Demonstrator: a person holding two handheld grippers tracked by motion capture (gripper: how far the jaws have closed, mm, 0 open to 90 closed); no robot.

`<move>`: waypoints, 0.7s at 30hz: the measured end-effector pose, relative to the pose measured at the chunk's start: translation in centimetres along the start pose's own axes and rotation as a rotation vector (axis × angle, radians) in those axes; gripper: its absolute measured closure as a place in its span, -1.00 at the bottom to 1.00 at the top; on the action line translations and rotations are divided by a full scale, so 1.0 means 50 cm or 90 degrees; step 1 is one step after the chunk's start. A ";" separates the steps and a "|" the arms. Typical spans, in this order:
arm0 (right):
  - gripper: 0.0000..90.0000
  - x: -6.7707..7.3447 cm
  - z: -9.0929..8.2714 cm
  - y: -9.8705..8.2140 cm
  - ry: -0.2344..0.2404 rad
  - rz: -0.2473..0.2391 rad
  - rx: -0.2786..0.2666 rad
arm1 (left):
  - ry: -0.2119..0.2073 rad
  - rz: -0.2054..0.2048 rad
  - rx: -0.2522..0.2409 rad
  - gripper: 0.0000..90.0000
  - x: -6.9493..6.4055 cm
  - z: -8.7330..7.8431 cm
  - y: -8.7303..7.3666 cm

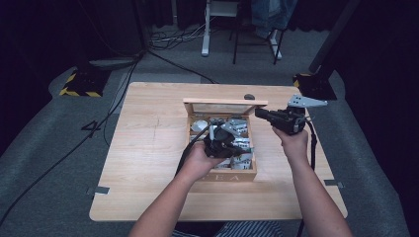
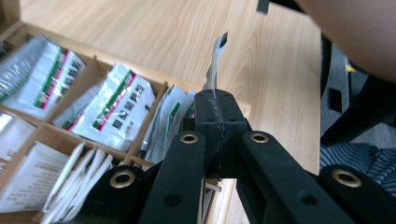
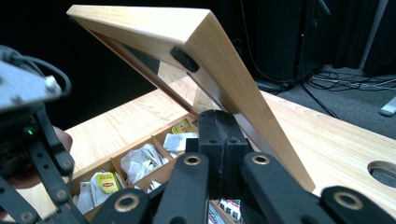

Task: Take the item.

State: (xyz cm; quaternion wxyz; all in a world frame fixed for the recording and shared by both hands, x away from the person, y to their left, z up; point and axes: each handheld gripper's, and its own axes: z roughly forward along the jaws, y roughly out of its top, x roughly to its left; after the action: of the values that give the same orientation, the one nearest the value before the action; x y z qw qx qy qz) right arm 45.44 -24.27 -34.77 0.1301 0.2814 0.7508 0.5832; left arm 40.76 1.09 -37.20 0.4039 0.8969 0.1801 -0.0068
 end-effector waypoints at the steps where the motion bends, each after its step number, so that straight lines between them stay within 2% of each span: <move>1: 1.00 0.000 0.000 0.000 0.000 -0.001 0.000 | 0.001 0.000 -0.007 1.00 -0.001 -0.004 0.001; 7: 1.00 0.000 -0.001 0.000 0.000 0.000 -0.001 | 0.001 0.001 -0.042 1.00 -0.004 -0.028 0.000; 9: 1.00 0.000 -0.001 0.000 0.001 0.000 -0.001 | 0.002 -0.001 -0.064 1.00 -0.005 -0.040 -0.003; 11: 1.00 0.000 -0.001 0.000 0.001 0.000 -0.001 | 0.002 0.000 -0.069 1.00 -0.004 -0.045 -0.005; 17: 1.00 -0.001 -0.001 0.000 0.001 0.000 -0.001 | 0.006 -0.013 -0.099 1.00 0.002 -0.077 -0.019; 19: 1.00 -0.001 -0.001 0.000 0.001 0.001 0.000 | 0.010 -0.025 -0.122 1.00 0.004 -0.095 -0.029; 21: 1.00 -0.001 -0.001 0.000 0.001 0.001 -0.001 | 0.014 -0.030 -0.130 1.00 0.006 -0.104 -0.034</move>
State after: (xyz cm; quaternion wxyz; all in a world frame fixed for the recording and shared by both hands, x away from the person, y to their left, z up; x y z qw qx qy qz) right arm 45.44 -24.32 -34.76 0.1295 0.2815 0.7503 0.5840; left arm 39.78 6.00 -34.94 0.4910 0.8466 0.2052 0.0120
